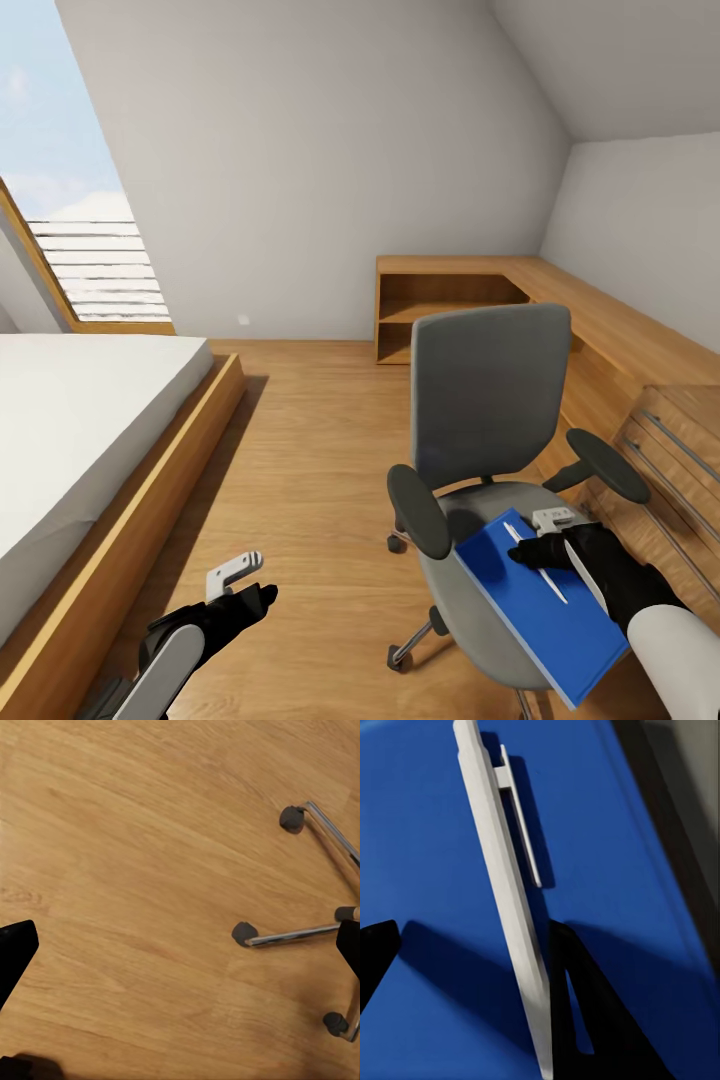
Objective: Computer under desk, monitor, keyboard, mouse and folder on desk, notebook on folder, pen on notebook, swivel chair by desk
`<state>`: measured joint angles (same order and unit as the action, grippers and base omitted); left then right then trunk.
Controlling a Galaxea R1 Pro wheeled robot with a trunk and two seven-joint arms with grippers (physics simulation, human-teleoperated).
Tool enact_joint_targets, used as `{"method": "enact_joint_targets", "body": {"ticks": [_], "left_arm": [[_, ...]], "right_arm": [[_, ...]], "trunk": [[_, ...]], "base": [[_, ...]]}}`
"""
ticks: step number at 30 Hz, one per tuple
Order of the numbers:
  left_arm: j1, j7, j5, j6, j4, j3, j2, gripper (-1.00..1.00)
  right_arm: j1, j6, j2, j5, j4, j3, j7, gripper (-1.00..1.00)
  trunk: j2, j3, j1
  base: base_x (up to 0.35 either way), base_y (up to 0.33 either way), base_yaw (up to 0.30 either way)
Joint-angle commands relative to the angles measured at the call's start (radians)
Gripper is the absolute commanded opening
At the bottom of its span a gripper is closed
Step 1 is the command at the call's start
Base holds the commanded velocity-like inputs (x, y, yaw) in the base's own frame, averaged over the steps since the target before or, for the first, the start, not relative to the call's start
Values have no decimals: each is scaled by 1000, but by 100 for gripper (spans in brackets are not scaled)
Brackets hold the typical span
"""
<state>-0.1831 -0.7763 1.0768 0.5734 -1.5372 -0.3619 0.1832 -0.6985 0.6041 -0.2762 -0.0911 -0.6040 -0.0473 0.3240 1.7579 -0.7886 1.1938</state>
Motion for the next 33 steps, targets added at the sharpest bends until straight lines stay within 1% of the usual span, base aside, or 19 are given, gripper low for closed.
{"method": "enact_joint_targets", "body": {"ticks": [1,18,21,33], "left_arm": [[-1,-9,8,0,-2,-2,1,100],[-1,-8,8,0,-2,0,1,100],[-1,-9,7,0,-2,-1,1,100],[-1,-10,7,0,-1,-1,1,100]], "right_arm": [[0,0,-1,-27,15,-3,6,-100],[1,9,0,-27,15,-3,8,-100],[0,35,0,-26,15,-3,9,-100],[0,40,0,-25,15,-3,9,-100]], "trunk": [[0,-1,0],[0,-1,0],[0,-1,0],[0,-1,0]], "base": [[0,0,0],[0,0,0],[0,0,0],[0,0,0]]}}
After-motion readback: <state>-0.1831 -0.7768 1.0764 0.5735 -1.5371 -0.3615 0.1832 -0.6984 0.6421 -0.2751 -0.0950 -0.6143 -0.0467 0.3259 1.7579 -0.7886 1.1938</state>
